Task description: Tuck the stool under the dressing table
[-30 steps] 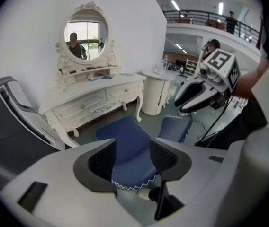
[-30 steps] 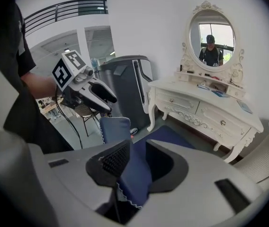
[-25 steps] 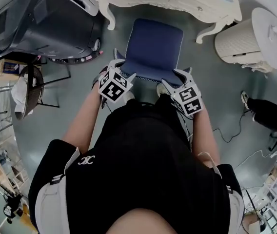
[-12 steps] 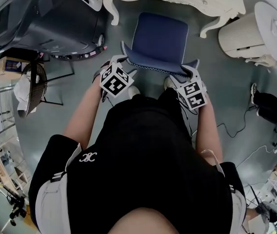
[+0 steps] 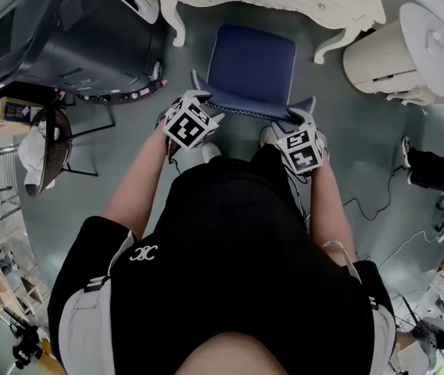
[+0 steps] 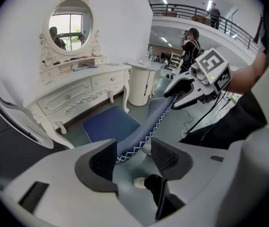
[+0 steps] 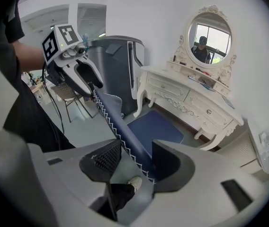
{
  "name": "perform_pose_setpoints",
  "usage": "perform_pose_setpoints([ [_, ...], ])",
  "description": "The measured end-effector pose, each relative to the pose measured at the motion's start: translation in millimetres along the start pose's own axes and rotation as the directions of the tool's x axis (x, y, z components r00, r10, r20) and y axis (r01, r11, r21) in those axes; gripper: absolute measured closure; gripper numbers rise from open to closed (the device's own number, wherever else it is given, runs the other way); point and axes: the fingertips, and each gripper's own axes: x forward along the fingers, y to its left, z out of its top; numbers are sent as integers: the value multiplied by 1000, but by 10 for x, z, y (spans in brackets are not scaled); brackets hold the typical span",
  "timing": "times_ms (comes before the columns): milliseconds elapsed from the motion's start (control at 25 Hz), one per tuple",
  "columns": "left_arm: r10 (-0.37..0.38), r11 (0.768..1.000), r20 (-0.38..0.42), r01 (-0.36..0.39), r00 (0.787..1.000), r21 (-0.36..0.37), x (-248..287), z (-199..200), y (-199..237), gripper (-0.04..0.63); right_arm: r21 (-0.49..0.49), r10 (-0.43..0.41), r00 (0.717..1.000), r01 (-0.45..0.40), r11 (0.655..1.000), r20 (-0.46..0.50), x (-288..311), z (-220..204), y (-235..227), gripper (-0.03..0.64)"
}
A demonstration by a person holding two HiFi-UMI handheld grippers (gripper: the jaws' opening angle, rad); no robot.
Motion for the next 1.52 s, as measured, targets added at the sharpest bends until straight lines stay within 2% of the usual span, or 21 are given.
perform_pose_setpoints([
  [120,-12,1000,-22,12,1000,7,76,4,-21,364,2,-15,999,15,1000,-48,32,-27,8,407],
  [240,-32,999,-38,31,999,-27,172,-2,-15,364,6,-17,997,18,1000,-79,52,-22,-3,408],
  [600,-122,991,-20,121,992,-64,232,62,-15,362,-2,-20,987,20,1000,-157,122,-66,-70,408],
  [800,-163,984,-20,161,986,-81,263,86,-18,356,-2,-53,982,53,999,-179,147,-75,-110,405],
  [1000,-128,989,-2,128,992,-75,314,179,134,356,-4,-114,980,115,993,-161,229,19,-247,403],
  [1200,-132,989,-17,130,991,-75,393,351,301,356,-4,-101,980,102,995,-172,313,124,-446,403],
  [1520,-106,990,-21,103,994,-94,670,781,640,354,-22,-105,979,103,994,-175,506,333,-1036,403],
])
